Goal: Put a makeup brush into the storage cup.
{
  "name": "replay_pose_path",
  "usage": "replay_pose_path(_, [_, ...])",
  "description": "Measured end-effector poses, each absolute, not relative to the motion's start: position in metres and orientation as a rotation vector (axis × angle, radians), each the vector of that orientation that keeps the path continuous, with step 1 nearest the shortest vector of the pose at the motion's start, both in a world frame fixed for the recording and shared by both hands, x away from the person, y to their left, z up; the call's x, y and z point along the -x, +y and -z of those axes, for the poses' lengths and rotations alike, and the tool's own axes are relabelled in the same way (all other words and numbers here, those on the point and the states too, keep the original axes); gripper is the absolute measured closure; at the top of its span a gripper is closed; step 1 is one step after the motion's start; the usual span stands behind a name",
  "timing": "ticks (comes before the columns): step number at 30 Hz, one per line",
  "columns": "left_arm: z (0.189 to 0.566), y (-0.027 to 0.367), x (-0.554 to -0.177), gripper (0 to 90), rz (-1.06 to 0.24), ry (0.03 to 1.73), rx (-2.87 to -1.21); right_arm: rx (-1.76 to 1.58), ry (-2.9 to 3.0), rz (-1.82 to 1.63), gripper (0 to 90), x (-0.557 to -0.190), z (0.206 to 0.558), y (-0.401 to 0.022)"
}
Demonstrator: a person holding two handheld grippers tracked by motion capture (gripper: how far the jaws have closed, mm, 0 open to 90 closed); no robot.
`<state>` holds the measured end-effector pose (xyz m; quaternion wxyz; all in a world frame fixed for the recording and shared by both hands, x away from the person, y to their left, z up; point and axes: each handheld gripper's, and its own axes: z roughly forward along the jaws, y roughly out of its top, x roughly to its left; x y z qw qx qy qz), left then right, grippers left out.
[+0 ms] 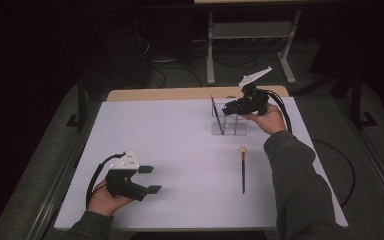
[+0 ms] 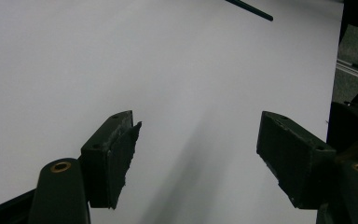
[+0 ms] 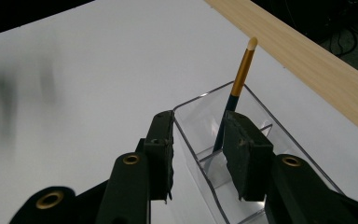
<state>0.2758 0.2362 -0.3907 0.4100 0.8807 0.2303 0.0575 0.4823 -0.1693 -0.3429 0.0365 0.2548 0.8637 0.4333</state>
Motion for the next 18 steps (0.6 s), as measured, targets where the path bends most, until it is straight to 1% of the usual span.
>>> replay_pose_path(18, [0.39, 0.233, -0.275, 27.0, -0.157, 0.572, -2.221, -0.782, 2.651, -1.337, 58.4, -0.461, 0.341, -0.179])
